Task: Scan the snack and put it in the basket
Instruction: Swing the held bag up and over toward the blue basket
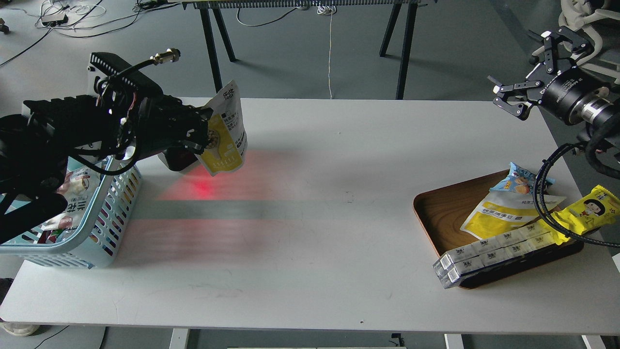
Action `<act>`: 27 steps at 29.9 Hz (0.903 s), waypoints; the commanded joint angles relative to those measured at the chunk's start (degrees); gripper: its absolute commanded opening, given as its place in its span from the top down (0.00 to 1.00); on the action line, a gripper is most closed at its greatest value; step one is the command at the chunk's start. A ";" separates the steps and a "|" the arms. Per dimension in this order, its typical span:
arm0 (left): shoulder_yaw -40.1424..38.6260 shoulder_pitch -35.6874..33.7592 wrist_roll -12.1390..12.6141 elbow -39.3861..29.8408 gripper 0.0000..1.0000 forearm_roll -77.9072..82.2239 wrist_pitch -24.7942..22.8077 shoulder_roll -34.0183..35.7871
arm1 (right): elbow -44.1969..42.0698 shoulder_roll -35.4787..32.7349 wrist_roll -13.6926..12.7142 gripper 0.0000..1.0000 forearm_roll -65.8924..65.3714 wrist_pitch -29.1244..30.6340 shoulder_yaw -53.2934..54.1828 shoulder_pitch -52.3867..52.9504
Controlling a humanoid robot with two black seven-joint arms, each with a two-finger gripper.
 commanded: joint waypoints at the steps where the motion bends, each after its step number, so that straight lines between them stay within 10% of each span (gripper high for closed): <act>1: -0.10 0.46 0.01 0.00 1.00 0.00 0.00 0.10 | 0.00 0.08 0.09 0.03 0.01 0.00 0.00 -0.07; 27: -24.70 -0.77 -10.00 0.18 1.00 -4.39 0.00 14.16 | -0.09 0.78 0.09 0.03 -0.08 0.00 0.00 0.02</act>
